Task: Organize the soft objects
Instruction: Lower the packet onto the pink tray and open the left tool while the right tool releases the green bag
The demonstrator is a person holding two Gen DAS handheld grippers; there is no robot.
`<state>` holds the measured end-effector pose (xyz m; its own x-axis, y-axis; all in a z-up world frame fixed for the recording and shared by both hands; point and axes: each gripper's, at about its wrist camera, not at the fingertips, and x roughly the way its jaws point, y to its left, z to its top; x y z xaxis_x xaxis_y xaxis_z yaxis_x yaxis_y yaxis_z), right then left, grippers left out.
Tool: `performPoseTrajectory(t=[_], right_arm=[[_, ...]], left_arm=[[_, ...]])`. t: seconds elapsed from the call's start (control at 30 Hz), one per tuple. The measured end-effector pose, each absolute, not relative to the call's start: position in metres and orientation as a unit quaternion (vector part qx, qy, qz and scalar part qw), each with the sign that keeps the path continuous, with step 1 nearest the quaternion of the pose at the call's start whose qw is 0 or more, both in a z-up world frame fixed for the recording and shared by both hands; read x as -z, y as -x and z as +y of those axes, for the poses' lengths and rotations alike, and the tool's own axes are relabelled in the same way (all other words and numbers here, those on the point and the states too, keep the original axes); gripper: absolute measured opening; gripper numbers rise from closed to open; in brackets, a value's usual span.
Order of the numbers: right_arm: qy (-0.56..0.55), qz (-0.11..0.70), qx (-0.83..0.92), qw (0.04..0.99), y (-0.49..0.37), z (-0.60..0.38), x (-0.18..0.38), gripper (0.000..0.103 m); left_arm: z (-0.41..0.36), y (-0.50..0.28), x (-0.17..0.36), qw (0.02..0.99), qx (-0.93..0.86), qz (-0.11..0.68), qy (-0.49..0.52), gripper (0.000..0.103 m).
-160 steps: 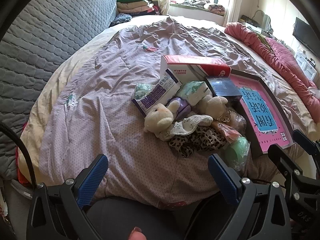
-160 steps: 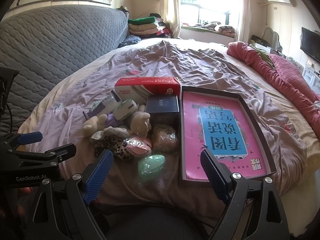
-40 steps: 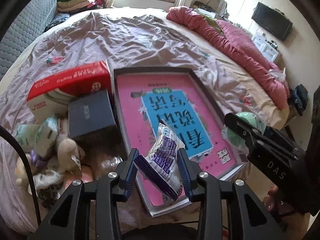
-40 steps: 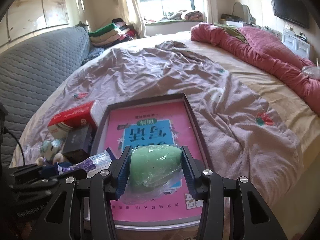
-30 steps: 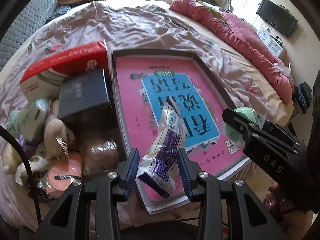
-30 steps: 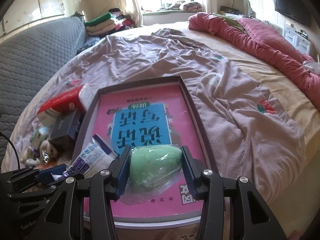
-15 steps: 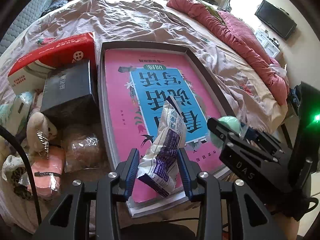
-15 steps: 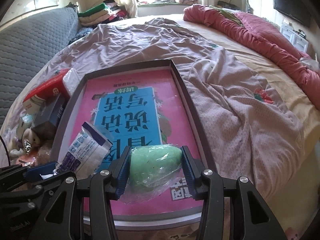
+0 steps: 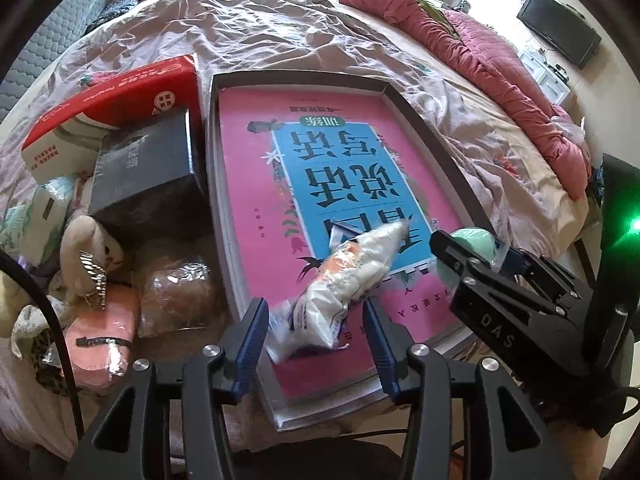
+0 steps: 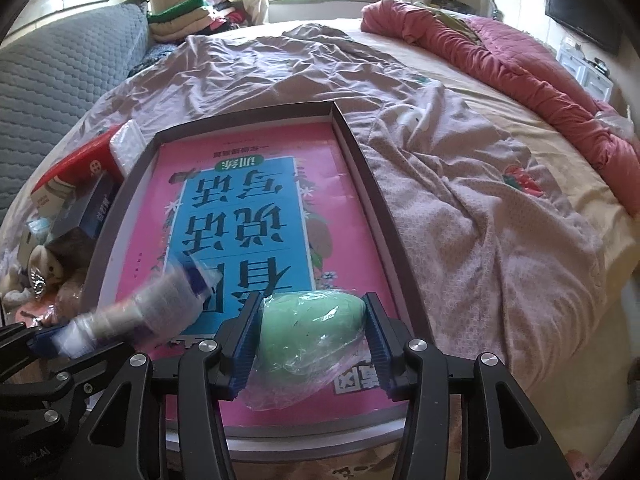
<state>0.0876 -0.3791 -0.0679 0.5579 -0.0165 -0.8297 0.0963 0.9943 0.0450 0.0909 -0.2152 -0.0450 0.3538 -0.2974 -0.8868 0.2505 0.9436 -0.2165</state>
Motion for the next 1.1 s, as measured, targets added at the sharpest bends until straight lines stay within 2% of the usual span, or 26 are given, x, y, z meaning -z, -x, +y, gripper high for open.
performPoseTrajectory(t=[0.07, 0.2, 0.47, 0.53, 0.6, 1.1], right_arm=[[-0.04, 0.47, 0.033, 0.881, -0.088, -0.379, 0.068, 0.054], [-0.035, 0.468, 0.033, 0.883, -0.087, -0.375, 0.065, 0.06], [-0.029, 0.469, 0.041, 0.882, -0.086, -0.373, 0.061, 0.062], [-0.032, 0.467, 0.045, 0.882, -0.085, -0.374, 0.059, 0.069], [-0.036, 0.463, 0.046, 0.884, -0.084, -0.375, 0.055, 0.071], [-0.009, 0.43, 0.056, 0.901, -0.072, -0.359, 0.024, 0.075]], left_arm=[[-0.214, -0.09, 0.043, 0.822, 0.17, 0.543, 0.021, 0.055], [-0.216, -0.086, 0.041, 0.822, 0.177, 0.541, 0.014, 0.056], [-0.212, -0.08, 0.034, 0.828, 0.177, 0.532, 0.006, 0.058], [-0.209, -0.078, 0.03, 0.832, 0.174, 0.527, 0.005, 0.062], [-0.206, -0.076, 0.025, 0.834, 0.175, 0.523, 0.007, 0.063], [-0.177, -0.068, -0.004, 0.861, 0.147, 0.487, 0.002, 0.068]])
